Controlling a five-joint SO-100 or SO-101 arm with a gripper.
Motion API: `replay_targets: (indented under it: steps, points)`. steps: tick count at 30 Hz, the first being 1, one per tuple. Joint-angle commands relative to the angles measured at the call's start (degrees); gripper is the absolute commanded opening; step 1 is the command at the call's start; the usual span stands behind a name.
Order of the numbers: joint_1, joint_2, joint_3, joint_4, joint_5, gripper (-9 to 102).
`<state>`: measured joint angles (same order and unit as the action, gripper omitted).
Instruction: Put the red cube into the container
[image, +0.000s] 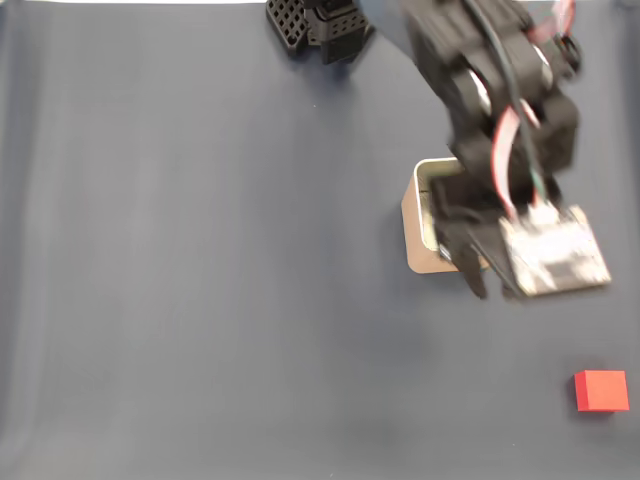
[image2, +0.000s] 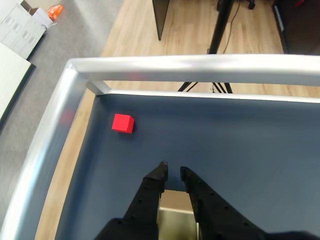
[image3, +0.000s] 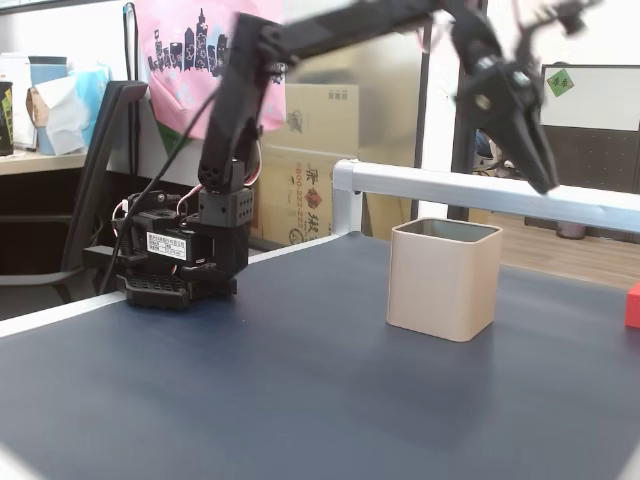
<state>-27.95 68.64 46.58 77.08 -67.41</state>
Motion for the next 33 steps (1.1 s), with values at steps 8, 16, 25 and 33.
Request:
replay_targets:
  steps: [8,16,25,33]
  points:
    - [-4.31,-24.08,-35.68,4.75,2.81,15]
    - [-6.50,-31.03,-39.99,3.52,5.54,28]
    - [-6.94,-35.07,-41.48,-4.92,8.44,38]
    - [-7.03,-39.29,-41.48,-14.24,6.06,38]
